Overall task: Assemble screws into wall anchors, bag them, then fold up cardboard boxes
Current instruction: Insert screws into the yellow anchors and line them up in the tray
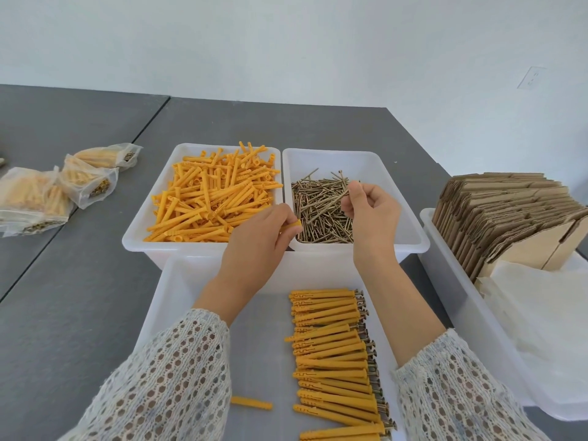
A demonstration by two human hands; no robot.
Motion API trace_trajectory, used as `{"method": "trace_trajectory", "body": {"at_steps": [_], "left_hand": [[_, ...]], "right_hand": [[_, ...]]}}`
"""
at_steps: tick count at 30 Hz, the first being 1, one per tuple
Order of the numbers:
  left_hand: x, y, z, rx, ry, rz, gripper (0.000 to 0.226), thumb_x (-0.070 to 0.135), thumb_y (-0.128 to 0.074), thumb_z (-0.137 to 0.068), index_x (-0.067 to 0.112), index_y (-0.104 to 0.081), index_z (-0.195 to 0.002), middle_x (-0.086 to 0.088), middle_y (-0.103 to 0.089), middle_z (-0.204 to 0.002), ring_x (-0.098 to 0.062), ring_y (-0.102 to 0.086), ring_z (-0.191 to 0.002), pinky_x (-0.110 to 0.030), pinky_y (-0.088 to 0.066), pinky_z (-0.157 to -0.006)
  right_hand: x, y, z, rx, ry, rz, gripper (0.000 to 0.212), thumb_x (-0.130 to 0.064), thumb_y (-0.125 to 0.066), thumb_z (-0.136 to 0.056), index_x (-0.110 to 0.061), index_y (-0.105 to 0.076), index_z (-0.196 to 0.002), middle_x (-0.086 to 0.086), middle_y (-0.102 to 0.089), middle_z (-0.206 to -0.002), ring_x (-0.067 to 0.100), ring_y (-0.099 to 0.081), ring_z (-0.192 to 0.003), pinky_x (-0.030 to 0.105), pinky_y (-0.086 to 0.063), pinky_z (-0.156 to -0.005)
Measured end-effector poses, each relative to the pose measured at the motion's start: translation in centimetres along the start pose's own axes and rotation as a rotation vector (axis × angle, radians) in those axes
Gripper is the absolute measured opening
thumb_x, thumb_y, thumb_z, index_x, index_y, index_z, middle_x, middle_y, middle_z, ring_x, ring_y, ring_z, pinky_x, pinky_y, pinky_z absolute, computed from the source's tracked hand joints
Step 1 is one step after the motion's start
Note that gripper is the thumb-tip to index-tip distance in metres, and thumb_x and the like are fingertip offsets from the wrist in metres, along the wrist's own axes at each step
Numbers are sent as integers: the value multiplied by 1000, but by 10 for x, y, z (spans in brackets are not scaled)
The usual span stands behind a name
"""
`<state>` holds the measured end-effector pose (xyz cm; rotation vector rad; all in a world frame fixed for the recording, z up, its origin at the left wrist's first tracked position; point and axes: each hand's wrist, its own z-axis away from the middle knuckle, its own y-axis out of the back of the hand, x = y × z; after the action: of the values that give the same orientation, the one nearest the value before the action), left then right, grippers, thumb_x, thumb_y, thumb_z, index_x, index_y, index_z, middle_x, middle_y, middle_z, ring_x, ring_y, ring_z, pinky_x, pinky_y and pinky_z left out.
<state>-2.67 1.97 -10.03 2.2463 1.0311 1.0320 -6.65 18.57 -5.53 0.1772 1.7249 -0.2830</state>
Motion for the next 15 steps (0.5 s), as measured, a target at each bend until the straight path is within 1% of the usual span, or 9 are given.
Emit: {"method": "trace_trajectory", "body": {"at_steps": [2, 4, 8, 11, 15], "left_hand": [[0, 0, -1, -13, -6, 9, 14, 28, -56, -100, 18, -57, -92, 15, -53, -79, -6, -46, -67, -24, -38, -54], [0, 1, -1, -22, -6, 18, 13, 27, -57, -100, 17, -56, -93, 15, -53, -80, -6, -46, -67, -25, -39, -54], [0, 1, -1, -30, -7, 45, 12, 25, -57, -100, 16, -57, -93, 11, -55, -81, -10, -50, -68, -32, -44, -56], [0, 1, -1, -34, -2, 68, 13, 25, -57, -101, 15, -57, -93, 9, -56, -80, -12, -50, -67, -36, -45, -57], [-1, 0, -2, -21, 15, 137, 12, 24, -56, -101, 16, -56, -92, 11, -52, -75, -7, -47, -64, -31, -41, -55]], "right_hand": [[0, -3, 2, -12, 5, 1, 18, -23, -61, -97, -16, -66, -81, -7, -63, -63, 3, -57, -61, 19, -51, -71], [0, -6, 4, -19, 10, -5, 17, -22, -61, -97, -15, -67, -82, -6, -63, -64, 2, -57, -61, 17, -50, -69], [-1, -9, 7, -6, 13, -25, 17, -21, -61, -97, -11, -67, -84, -4, -63, -65, 2, -57, -60, 17, -51, -69], [-1, -10, 8, 13, 7, -44, 16, -19, -61, -97, -11, -67, -84, -2, -63, -66, 4, -57, -61, 18, -52, -70], [0, -11, 9, 40, 4, -52, 16, -20, -61, -97, -10, -68, -87, -2, -64, -67, 3, -58, -62, 19, -53, -73]]}}
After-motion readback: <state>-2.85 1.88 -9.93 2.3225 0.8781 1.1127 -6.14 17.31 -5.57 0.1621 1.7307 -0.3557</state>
